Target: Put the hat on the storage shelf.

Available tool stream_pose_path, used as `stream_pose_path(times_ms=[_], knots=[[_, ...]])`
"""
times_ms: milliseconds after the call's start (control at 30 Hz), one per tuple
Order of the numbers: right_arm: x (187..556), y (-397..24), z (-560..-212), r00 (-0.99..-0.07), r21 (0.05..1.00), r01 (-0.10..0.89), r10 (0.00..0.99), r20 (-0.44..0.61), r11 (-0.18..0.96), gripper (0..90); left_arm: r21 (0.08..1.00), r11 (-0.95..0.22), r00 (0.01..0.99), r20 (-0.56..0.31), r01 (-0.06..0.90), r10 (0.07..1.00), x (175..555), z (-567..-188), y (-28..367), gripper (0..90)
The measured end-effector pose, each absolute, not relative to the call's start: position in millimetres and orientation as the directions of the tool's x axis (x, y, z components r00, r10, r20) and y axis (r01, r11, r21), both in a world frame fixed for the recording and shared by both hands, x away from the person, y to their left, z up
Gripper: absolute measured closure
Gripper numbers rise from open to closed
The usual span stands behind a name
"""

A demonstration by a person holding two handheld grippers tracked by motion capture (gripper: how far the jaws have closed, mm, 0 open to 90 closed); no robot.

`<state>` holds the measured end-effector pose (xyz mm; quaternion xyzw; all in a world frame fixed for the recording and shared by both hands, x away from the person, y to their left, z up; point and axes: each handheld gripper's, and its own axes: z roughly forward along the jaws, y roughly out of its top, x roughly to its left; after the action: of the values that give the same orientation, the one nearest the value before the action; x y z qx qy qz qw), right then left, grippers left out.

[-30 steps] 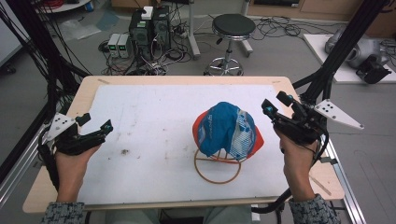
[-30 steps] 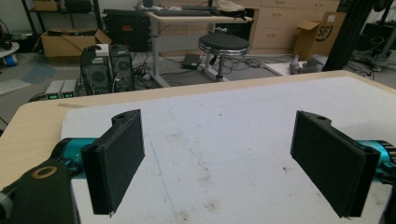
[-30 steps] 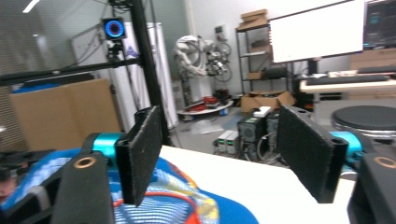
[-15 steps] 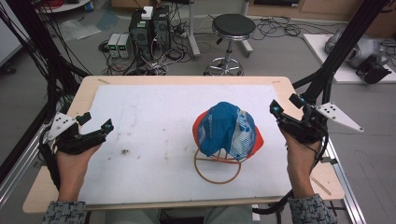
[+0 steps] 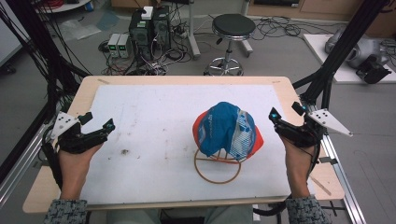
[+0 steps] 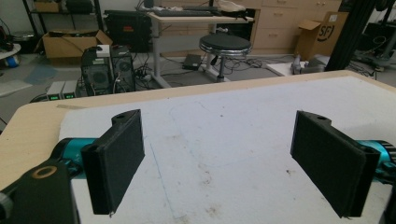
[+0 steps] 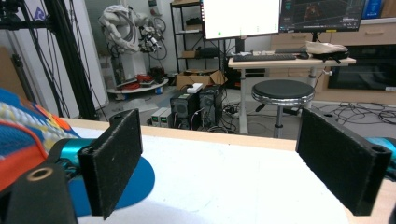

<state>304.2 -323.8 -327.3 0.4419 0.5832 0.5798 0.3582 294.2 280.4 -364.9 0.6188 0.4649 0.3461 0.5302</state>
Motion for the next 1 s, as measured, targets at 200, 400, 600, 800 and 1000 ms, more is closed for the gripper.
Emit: stream_pose_path(times_ms=[200,400,600,800,1000], knots=[[306.7,-322.1,-342.6,-0.346,0.990,0.138,0.934,0.085,-0.039,12.8,0.979,-0.014,0.320,-0.054,0.205,0.946,293.7,-365.2,281.1,17.6],[306.9,-321.5,-356.1,-0.345,0.984,0.174,0.935,0.084,-0.024,12.8,0.979,-0.010,0.318,-0.057,0.203,0.946,293.3,-364.7,282.2,17.6],[306.1,-321.6,-359.0,-0.343,0.983,0.184,0.935,0.090,-0.027,12.8,0.980,-0.009,0.319,-0.056,0.199,0.946,293.1,-363.8,282.0,17.6],[307.7,-321.9,-359.8,-0.343,0.981,0.189,0.934,0.102,-0.038,12.8,0.979,-0.014,0.316,-0.053,0.204,0.947,290.2,-364.8,283.5,17.6],[307.6,-323.0,-361.0,-0.344,0.981,0.192,0.933,0.106,-0.040,12.8,0.980,-0.008,0.311,-0.055,0.199,0.949,290.9,-363.6,284.2,17.6]])
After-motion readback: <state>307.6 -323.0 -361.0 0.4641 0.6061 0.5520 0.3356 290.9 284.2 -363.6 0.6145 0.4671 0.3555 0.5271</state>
